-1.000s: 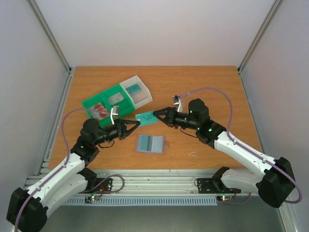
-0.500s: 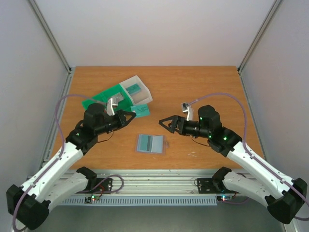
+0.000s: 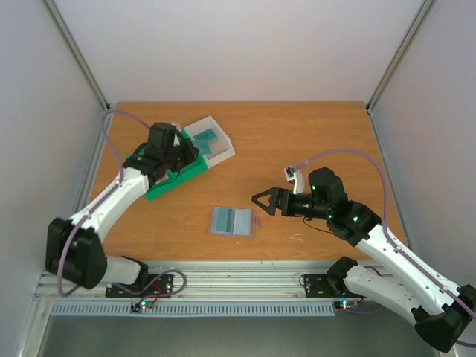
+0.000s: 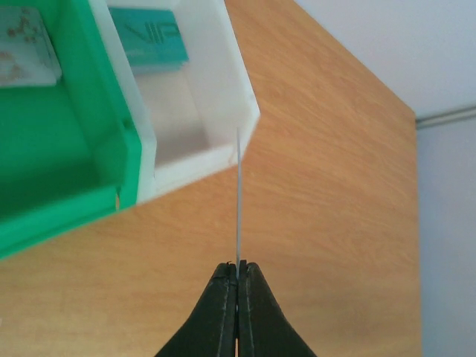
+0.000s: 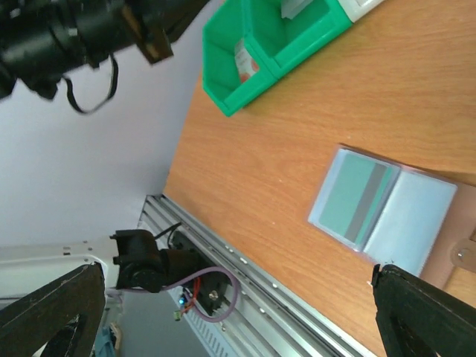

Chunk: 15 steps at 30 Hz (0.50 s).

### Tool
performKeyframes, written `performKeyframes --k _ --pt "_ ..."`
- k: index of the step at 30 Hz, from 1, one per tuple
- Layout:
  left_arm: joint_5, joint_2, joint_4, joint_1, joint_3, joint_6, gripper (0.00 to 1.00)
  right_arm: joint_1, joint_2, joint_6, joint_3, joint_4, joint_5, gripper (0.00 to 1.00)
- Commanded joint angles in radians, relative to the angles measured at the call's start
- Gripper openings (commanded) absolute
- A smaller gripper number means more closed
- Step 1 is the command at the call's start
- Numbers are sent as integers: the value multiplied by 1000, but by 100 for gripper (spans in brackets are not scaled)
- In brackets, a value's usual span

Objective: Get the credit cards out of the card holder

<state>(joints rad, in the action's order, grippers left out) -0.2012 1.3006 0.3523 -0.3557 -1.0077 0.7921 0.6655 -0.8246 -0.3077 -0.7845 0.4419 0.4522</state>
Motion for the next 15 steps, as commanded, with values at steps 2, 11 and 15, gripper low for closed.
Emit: performKeyframes --k 2,11,15 --pt "73 190 13 36 -168 -47 0 -3 18 59 -37 62 -38 98" --pt "183 440 27 44 -379 -68 0 -3 12 57 -38 73 -43 98" --pt "223 519 42 46 -455 -88 0 -3 23 67 -45 104 -68 98"
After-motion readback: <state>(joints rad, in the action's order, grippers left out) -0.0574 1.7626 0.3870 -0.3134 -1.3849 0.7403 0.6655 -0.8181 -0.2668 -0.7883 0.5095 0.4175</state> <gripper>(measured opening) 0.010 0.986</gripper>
